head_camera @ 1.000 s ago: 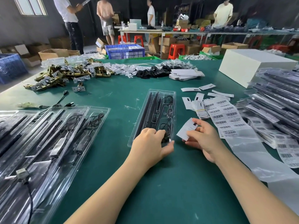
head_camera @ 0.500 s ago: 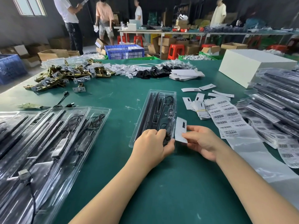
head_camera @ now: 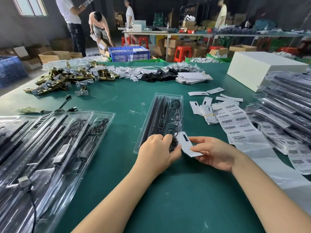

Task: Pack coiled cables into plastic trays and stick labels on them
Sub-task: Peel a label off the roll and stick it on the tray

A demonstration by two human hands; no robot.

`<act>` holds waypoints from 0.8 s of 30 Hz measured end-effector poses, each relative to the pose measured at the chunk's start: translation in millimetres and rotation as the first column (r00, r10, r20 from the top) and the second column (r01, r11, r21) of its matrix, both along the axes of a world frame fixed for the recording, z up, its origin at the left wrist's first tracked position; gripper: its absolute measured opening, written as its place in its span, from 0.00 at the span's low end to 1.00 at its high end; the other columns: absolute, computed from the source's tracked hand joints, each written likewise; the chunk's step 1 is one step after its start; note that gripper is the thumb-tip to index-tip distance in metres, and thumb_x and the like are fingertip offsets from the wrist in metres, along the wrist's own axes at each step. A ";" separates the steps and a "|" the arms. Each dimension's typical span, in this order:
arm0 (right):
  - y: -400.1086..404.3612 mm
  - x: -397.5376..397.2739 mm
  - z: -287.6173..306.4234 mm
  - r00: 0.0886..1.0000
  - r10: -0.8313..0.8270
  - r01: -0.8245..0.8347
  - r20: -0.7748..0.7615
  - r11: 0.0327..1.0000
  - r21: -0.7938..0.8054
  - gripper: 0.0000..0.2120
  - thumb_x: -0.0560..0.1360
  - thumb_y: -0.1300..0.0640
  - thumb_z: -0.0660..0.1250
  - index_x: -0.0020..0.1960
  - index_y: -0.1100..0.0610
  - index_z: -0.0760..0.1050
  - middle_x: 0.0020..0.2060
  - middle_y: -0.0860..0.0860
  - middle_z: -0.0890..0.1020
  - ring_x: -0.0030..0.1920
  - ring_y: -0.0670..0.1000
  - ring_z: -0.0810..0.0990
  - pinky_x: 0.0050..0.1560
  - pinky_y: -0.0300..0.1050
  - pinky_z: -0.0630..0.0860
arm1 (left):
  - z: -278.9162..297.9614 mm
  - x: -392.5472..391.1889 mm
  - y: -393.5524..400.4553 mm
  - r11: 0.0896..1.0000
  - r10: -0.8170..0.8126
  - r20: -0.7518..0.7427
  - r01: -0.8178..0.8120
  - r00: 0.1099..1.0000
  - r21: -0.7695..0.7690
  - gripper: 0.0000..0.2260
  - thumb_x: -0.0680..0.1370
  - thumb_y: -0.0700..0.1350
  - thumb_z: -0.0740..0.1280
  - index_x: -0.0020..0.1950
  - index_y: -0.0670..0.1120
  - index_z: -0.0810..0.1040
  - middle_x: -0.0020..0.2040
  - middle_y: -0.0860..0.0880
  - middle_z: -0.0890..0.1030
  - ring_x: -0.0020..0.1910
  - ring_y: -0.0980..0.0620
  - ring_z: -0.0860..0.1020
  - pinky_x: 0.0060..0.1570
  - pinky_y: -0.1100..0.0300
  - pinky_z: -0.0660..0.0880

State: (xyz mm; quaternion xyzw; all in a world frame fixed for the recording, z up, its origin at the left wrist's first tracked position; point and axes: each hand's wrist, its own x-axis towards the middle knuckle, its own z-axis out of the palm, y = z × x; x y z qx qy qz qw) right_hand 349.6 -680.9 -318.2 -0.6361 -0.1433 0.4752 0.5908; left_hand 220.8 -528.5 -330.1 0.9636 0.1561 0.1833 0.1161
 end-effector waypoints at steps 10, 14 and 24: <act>17.9 6.7 10.2 0.998 -0.025 0.027 -0.050 0.998 0.052 0.16 0.78 0.72 0.59 0.60 0.60 0.77 0.46 0.57 0.84 0.39 0.50 0.83 0.40 0.41 0.82 | -0.5 0.5 -0.3 1.000 0.006 -0.016 -0.006 1.000 0.014 0.21 0.78 0.62 0.57 0.57 0.47 0.75 0.47 0.48 0.77 0.52 0.47 0.74 0.46 0.55 0.73; 25.1 7.1 14.9 0.999 -0.044 0.043 -0.025 0.999 -0.017 0.10 0.79 0.65 0.63 0.58 0.59 0.78 0.44 0.56 0.83 0.37 0.50 0.81 0.39 0.41 0.80 | -1.1 1.1 -1.3 0.999 0.015 -0.021 -0.014 1.000 0.029 0.20 0.78 0.61 0.57 0.58 0.48 0.75 0.47 0.49 0.76 0.53 0.48 0.73 0.46 0.56 0.73; 20.4 16.1 25.1 0.977 0.205 -0.190 0.055 0.959 -0.209 0.11 0.77 0.68 0.64 0.55 0.57 0.80 0.38 0.52 0.83 0.30 0.47 0.80 0.25 0.36 0.73 | -0.1 1.3 -0.6 0.999 0.020 -0.003 -0.020 1.000 0.039 0.18 0.78 0.60 0.56 0.53 0.46 0.74 0.46 0.48 0.76 0.51 0.47 0.74 0.44 0.56 0.70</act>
